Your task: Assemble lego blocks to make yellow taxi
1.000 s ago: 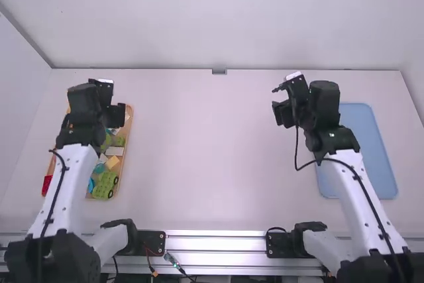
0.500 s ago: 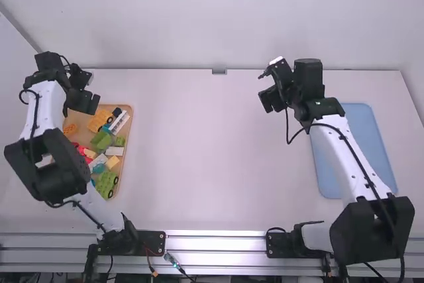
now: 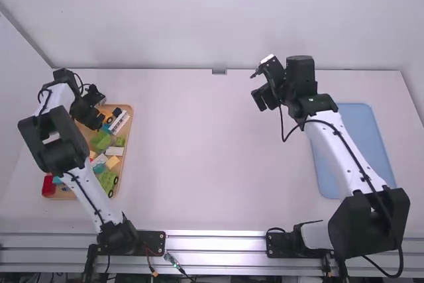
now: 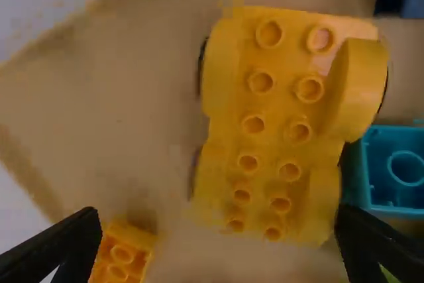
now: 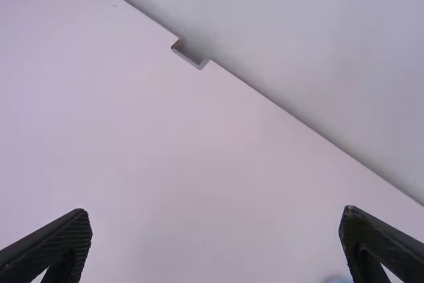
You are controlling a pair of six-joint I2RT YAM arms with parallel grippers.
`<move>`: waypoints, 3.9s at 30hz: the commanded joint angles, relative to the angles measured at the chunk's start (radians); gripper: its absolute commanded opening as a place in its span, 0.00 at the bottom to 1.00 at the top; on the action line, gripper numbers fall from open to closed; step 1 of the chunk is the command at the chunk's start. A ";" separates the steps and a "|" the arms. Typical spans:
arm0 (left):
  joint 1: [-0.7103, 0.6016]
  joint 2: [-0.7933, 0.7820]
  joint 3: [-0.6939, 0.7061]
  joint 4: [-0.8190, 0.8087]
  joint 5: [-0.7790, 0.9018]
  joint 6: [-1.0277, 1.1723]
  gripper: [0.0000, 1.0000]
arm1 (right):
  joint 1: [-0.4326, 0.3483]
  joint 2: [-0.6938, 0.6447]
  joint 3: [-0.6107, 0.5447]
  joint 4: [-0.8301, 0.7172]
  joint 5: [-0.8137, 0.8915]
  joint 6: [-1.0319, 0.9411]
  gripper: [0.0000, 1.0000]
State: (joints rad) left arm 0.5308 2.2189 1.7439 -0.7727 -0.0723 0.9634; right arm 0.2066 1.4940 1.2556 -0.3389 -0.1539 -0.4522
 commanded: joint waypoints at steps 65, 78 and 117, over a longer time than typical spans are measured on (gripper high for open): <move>-0.028 -0.209 0.033 -0.122 0.378 0.032 0.24 | 0.056 0.010 0.039 -0.018 0.054 0.000 0.99; -0.586 -0.392 -0.205 -0.119 0.278 0.099 0.13 | 0.002 0.010 0.039 -0.036 0.054 0.007 0.99; -1.133 -0.286 -0.610 0.367 0.236 -0.050 0.68 | -0.103 0.010 0.039 -0.063 0.050 0.157 0.99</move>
State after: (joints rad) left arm -0.6079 1.9244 1.1404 -0.4026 0.1459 0.9009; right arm 0.1074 1.4944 1.2556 -0.4015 -0.1055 -0.2981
